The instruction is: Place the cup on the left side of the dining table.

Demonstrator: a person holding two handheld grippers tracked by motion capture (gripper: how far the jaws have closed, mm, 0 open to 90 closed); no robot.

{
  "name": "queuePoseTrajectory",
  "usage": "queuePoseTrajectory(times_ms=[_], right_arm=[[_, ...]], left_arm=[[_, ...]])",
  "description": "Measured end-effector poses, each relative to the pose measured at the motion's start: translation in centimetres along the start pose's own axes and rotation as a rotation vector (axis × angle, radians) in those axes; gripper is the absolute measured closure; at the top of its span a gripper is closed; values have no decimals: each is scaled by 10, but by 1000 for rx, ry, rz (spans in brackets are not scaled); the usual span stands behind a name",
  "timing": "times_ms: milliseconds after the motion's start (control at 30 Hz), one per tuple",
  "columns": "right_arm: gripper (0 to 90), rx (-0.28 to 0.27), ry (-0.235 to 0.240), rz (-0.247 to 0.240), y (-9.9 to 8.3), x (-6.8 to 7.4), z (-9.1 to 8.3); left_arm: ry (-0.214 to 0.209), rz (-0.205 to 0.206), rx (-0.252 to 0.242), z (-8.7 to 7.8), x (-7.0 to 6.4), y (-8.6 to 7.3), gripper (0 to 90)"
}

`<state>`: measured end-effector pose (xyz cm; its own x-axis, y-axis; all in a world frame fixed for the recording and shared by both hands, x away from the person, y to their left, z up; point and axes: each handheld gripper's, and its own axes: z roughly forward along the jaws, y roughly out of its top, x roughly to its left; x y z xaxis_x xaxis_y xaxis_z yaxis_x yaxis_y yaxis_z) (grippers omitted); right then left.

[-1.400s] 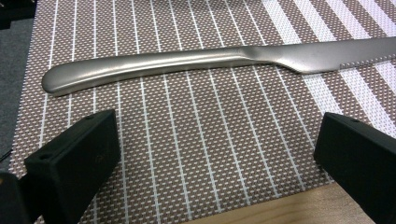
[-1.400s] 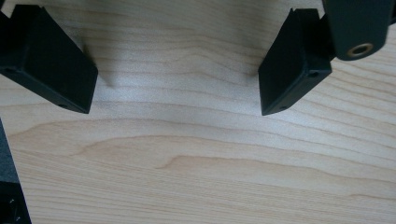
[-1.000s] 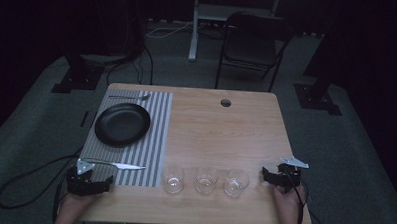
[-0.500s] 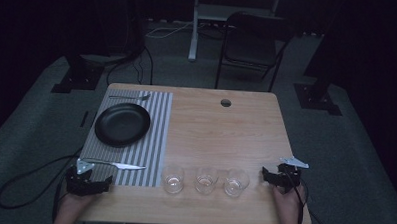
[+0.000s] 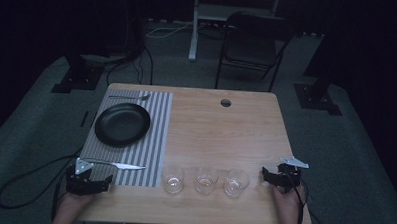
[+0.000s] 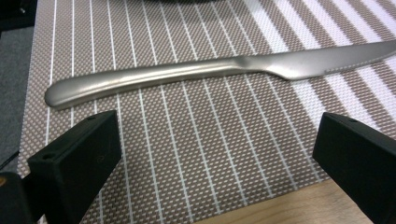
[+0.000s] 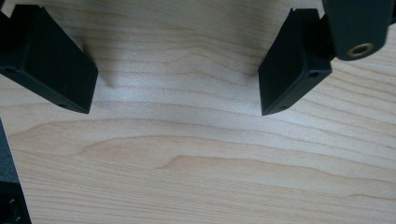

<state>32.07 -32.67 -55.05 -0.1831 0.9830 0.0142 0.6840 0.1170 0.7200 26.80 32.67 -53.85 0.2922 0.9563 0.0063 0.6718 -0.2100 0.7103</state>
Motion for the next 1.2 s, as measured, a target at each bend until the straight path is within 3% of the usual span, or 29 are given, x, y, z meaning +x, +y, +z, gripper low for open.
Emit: queuePoseTrajectory(times_ms=[300,467,733,1200], right_arm=[[114,0,0,0,0,0,0],[114,0,0,0,0,0,0],[114,0,0,0,0,0,0],[114,0,0,0,0,0,0]], left_arm=[[-64,40,-36,-7,-5,4,16],[-88,38,-47,-10,-5,6,16],[-100,66,-58,-13,-8,9,17],[-162,134,-69,-17,-25,22,18]])
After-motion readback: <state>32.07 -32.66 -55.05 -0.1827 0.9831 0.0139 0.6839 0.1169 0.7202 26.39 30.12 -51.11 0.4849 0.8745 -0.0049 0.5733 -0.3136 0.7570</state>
